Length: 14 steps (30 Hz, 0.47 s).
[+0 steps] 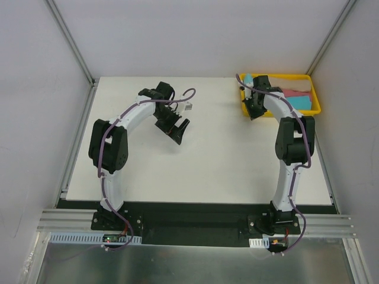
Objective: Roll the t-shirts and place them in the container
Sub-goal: Reset both arms
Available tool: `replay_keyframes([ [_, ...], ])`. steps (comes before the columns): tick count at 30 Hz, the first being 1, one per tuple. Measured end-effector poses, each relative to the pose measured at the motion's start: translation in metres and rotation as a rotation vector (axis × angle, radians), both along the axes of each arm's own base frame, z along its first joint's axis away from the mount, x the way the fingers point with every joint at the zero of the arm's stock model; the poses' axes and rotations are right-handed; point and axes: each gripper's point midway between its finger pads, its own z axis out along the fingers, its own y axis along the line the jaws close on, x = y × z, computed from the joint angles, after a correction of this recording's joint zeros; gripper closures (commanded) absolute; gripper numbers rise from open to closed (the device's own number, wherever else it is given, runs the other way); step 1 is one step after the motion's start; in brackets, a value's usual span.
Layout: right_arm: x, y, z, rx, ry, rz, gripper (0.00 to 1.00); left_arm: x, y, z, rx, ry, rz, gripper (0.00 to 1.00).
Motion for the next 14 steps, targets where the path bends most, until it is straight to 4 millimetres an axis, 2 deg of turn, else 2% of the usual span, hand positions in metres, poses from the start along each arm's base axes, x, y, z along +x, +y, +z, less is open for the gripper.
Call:
replay_keyframes([
  [3,-0.015,0.006,0.004,0.027,0.028,0.010,0.67,-0.003,0.003,-0.004,0.016,0.011,0.001,0.01],
  [4,-0.019,0.009,0.010,0.046,0.034,0.008,0.46,-0.003,0.003,-0.004,0.016,0.009,0.001,0.01],
  [7,-0.028,0.024,0.046,0.121,-0.005,0.019,0.27,-0.003,0.003,-0.003,0.016,0.008,0.001,0.01],
  [11,-0.039,0.052,0.112,0.196,-0.144,0.054,0.25,-0.002,0.003,-0.001,0.016,0.004,0.002,0.01],
  [12,-0.045,0.065,0.131,0.216,-0.188,0.075,0.22,0.001,0.003,0.001,0.018,-0.006,0.004,0.01],
  [14,-0.057,0.086,0.153,0.246,-0.238,0.126,0.20,0.008,0.003,0.009,0.021,-0.037,0.007,0.01],
])
